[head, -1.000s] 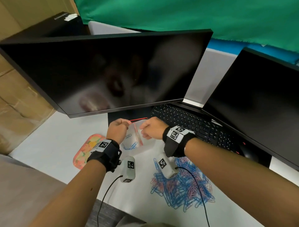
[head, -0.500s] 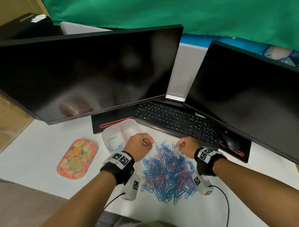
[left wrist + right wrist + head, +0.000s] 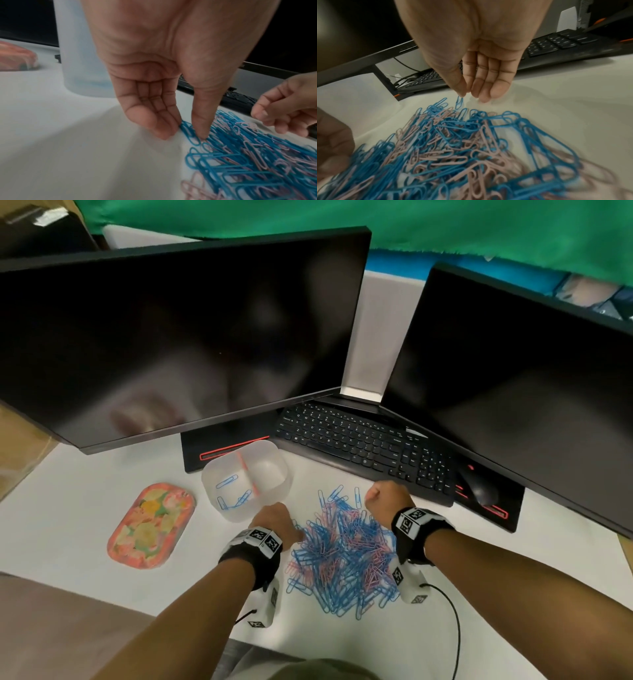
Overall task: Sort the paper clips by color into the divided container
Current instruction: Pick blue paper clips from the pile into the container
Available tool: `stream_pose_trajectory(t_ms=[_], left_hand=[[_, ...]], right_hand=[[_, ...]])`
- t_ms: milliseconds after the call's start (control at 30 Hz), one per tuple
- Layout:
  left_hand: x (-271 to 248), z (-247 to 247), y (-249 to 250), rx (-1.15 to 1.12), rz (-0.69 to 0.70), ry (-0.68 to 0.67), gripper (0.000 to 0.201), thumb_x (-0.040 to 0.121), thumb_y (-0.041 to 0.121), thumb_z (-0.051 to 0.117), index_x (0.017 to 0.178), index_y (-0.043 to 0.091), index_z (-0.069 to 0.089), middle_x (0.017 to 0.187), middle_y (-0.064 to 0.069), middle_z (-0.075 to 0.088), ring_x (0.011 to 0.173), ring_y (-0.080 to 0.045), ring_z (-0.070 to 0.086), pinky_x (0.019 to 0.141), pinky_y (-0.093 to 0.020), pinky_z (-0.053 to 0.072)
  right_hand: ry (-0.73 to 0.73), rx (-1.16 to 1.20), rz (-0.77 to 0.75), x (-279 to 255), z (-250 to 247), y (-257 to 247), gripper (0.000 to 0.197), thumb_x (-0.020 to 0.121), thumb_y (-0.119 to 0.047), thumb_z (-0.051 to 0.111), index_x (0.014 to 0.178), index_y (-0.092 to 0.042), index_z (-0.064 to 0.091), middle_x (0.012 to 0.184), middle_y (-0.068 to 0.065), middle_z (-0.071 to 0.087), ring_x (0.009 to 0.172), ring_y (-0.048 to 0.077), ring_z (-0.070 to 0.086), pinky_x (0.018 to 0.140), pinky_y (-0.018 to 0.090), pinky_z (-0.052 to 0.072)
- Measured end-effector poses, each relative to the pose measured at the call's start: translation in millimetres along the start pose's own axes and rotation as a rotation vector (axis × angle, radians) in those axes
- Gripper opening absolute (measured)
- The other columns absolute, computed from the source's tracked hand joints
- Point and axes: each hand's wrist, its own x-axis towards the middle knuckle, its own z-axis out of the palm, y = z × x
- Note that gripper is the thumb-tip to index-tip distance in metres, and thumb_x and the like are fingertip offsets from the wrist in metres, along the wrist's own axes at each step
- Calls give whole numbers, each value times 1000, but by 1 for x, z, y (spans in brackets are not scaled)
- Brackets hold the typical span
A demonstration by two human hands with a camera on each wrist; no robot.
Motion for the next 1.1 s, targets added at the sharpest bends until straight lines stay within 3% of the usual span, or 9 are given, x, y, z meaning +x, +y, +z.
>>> stream_pose_trajectory(t_ms=[100, 200, 367, 533, 633, 733, 933, 1033, 1100], left_hand=[[0, 1, -4, -55, 19, -4, 26, 77, 31, 76, 90, 9, 70, 93, -4, 70, 79, -19, 61, 68, -25, 48], [1, 3, -10, -89, 38, 4, 14, 77, 23, 74, 86, 18, 63, 95, 0, 65, 83, -18, 59, 71, -25, 47], [1, 4, -7, -85, 32, 71, 18, 83, 38, 66, 84, 21, 59, 91, 0, 66, 82, -19, 60, 71, -27, 49], [5, 1, -3, -57, 40, 75, 8, 82, 23, 64, 88, 18, 62, 96, -4, 67, 89, -24, 63, 79, -32, 54], [7, -2, -2, -29, 43, 52, 13, 84, 22, 59, 94, 15, 65, 99, -5, 67, 92, -25, 63, 82, -34, 55], [6, -3, -1, -41, 51, 27, 19, 87, 22, 54, 92, 8, 66, 94, -8, 69, 87, -25, 64, 77, -32, 56], [5, -10, -10, -412, 94, 50, 14, 81, 24, 69, 70, 18, 63, 74, 4, 65, 75, -15, 60, 67, -22, 47], [5, -12, -16, -580, 110, 36, 11, 79, 19, 72, 73, 15, 65, 76, -1, 67, 73, -16, 61, 69, -26, 48], [3, -13, -17, -716, 117, 21, 7, 80, 8, 70, 76, 8, 64, 74, -7, 69, 69, -18, 62, 69, -30, 52]], right_hand=[[8, -44, -36, 8, 4, -10, 16, 82, -10, 52, 77, -16, 65, 86, 5, 69, 78, 24, 66, 72, 30, 57], [12, -102, -37, 14, 8, -15, 7, 84, -14, 60, 88, -15, 66, 90, 6, 67, 79, 25, 66, 71, 28, 55], [7, -164, -61, 19, 15, -14, 12, 84, -8, 63, 92, -14, 69, 96, 8, 69, 84, 24, 66, 72, 28, 56], [-39, -205, -40, 24, 12, -13, 27, 82, 3, 58, 100, -16, 62, 99, 8, 67, 84, 24, 65, 66, 25, 51], [-71, -224, -21, 25, 8, -11, 31, 82, 4, 56, 106, -14, 63, 105, 8, 66, 91, 24, 65, 73, 27, 54], [-111, -250, -27, 25, 9, -7, 33, 81, 4, 55, 108, -14, 63, 114, 8, 63, 98, 24, 63, 81, 30, 55], [-160, -231, -57, 21, 7, -4, 25, 85, -3, 54, 107, -7, 67, 118, 9, 64, 107, 26, 62, 90, 33, 52], [-113, -117, -80, 19, 5, -4, 18, 87, -10, 53, 92, -1, 68, 103, 12, 70, 94, 27, 65, 82, 33, 55], [-110, -31, -79, 19, 4, -5, 12, 87, -10, 53, 84, -9, 64, 92, 3, 66, 87, 22, 62, 76, 28, 50]])
